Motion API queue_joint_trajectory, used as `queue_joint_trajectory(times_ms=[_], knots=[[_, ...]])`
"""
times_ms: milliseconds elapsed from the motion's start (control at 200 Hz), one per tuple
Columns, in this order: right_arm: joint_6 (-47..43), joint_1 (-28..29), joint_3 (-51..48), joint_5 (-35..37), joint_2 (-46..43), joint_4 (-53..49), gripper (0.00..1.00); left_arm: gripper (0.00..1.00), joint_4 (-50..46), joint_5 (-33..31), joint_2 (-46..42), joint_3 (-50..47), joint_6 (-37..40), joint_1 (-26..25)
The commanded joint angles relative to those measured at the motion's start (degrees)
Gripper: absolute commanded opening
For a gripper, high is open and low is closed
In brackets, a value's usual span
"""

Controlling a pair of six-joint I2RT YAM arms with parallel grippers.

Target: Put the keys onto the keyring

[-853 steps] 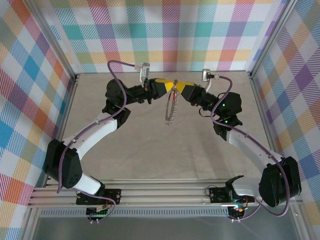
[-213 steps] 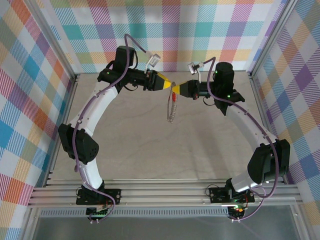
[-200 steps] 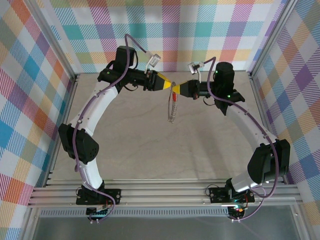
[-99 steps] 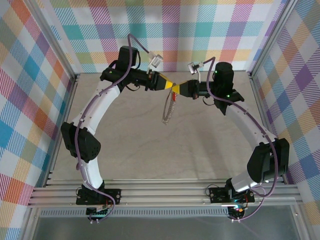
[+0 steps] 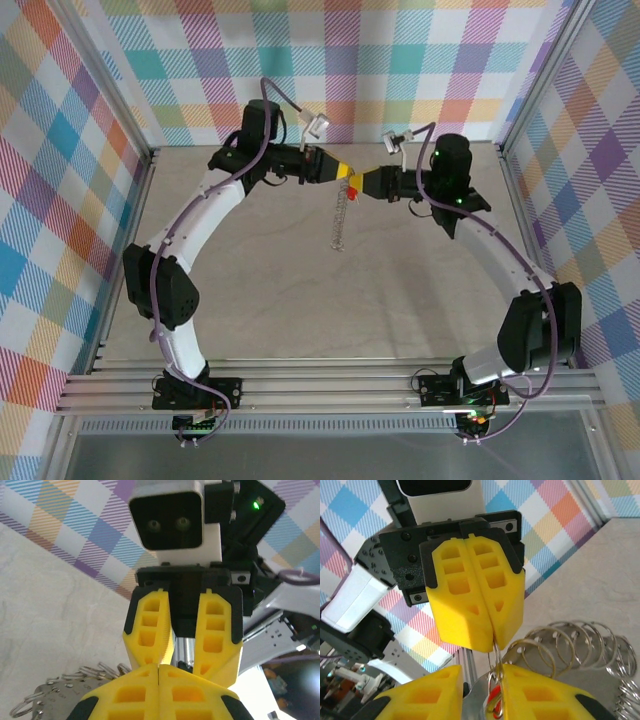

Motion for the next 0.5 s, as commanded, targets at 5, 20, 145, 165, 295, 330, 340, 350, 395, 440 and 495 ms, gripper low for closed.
queue_joint_trajectory(times_ms=[5, 20, 145, 165, 295, 330, 340, 350, 395, 440, 495], knots=[[2.58, -0.15, -4.00, 2.92, -5.10, 7.09, 0.27, 0.00, 16.71, -4.61, -5.15, -3.49, -9.82, -0.24], [2.76, -0.15, -4.60, 3.49, -5.61, 7.49, 0.28, 0.00, 17.62, -4.96, -5.39, -4.01, -10.56, -0.24], [4.35, -0.15, -9.33, 8.34, -8.98, 10.73, 0.27, 0.00, 27.59, -7.63, -7.60, -9.81, -16.70, -0.30], [4.50, -0.14, -9.95, 8.96, -9.38, 10.99, 0.27, 0.00, 29.51, -7.95, -7.97, -10.91, -18.01, -0.34], [4.95, -0.14, -12.92, 12.30, -11.94, 12.14, 0.26, 0.00, 38.99, -10.47, -10.14, -16.64, -23.80, -0.34], [4.96, -0.18, -13.38, 12.94, -12.58, 12.22, 0.26, 0.00, 41.07, -10.86, -10.68, -17.84, -24.95, -0.38], [4.96, -0.15, -13.48, 13.15, -12.72, 12.28, 0.26, 0.00, 41.60, -10.99, -10.80, -18.19, -25.29, -0.39], [4.96, -0.15, -13.64, 13.33, -12.93, 12.34, 0.26, 0.00, 42.11, -11.11, -10.96, -18.47, -25.53, -0.42], [4.89, -0.15, -14.02, 14.15, -13.70, 12.19, 0.27, 0.00, 43.93, -11.40, -11.60, -19.56, -26.49, -0.63], [4.44, -0.18, -14.34, 15.24, -14.52, 11.85, 0.29, 0.00, 45.14, -11.73, -12.15, -20.57, -26.83, -0.84], [3.71, -0.08, -14.63, 16.85, -15.63, 11.07, 0.33, 0.00, 46.49, -11.82, -12.88, -21.45, -27.15, -1.06]])
